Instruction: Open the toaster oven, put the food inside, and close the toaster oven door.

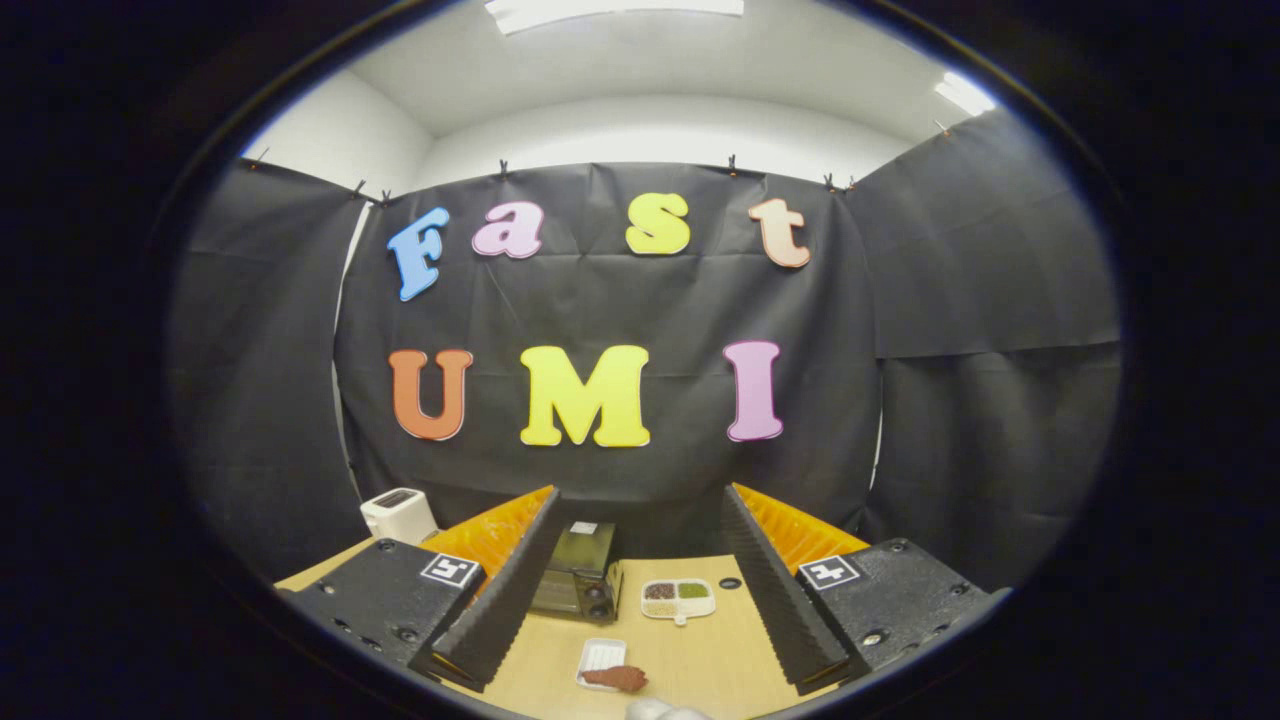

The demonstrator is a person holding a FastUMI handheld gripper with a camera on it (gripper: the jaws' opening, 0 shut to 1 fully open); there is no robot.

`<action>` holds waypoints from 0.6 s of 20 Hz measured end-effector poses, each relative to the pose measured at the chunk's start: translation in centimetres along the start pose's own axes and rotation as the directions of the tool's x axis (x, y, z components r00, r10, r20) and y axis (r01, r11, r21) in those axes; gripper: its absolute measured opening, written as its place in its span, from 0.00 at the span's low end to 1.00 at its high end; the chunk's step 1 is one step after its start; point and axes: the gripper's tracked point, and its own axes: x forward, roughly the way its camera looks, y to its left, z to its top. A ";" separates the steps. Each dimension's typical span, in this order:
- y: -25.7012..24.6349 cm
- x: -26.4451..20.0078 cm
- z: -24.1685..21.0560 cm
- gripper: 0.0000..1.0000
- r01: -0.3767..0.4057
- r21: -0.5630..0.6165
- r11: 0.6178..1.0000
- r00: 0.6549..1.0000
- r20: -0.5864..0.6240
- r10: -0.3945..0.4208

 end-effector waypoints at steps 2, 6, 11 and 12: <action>0.6 0.5 -0.3 1.00 0.010 0.006 1.000 1.000 -0.003 -0.010; 3.4 2.5 -1.5 1.00 0.008 0.026 1.000 1.000 -0.006 -0.008; 9.6 6.7 -3.8 1.00 -0.043 0.020 0.999 0.999 -0.017 0.043; 10.7 7.7 -4.5 1.00 -0.050 0.009 0.999 0.998 -0.023 0.050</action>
